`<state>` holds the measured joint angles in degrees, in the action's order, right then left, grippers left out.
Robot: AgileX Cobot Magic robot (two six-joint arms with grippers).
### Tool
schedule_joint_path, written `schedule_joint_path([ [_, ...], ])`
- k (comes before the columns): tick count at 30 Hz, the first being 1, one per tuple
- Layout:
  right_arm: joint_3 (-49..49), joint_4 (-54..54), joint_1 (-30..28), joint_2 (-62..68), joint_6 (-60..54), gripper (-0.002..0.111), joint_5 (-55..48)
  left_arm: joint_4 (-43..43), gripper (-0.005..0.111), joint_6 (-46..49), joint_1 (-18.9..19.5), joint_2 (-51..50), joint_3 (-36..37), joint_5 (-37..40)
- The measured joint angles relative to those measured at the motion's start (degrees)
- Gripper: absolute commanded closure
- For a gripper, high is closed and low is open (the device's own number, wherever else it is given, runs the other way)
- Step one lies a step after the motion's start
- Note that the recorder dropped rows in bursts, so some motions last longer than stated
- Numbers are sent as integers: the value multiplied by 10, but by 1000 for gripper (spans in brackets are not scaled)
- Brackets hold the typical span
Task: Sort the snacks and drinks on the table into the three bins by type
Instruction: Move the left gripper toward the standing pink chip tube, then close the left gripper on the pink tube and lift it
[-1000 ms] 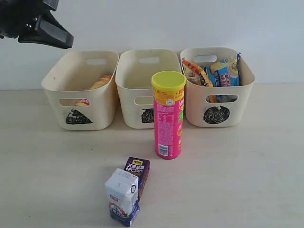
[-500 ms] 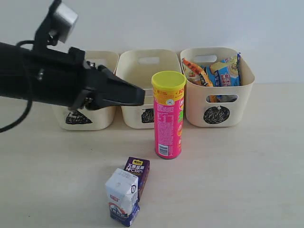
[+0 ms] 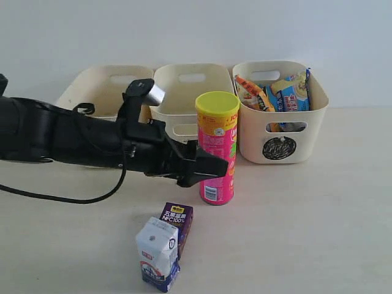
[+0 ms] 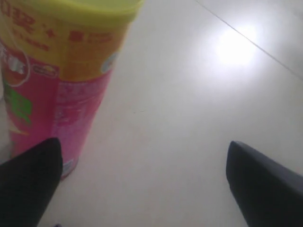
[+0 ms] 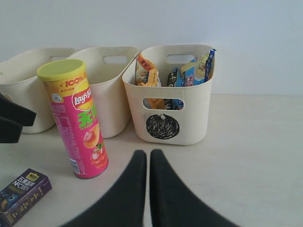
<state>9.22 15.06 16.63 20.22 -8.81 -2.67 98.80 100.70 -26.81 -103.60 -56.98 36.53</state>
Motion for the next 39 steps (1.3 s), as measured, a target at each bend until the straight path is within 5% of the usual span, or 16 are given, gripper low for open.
schedule_joint_path([
  [11,0,0,0,0,0,108,0,4,20,86,0,-79,-82,-35],
  [28,0,0,0,0,0,108,0,7,21,95,0,-149,-167,-49],
  [34,0,0,0,0,0,108,0,7,41,95,0,-153,-183,-50],
  [39,0,0,0,0,0,108,0,7,78,91,0,-153,-183,-50],
])
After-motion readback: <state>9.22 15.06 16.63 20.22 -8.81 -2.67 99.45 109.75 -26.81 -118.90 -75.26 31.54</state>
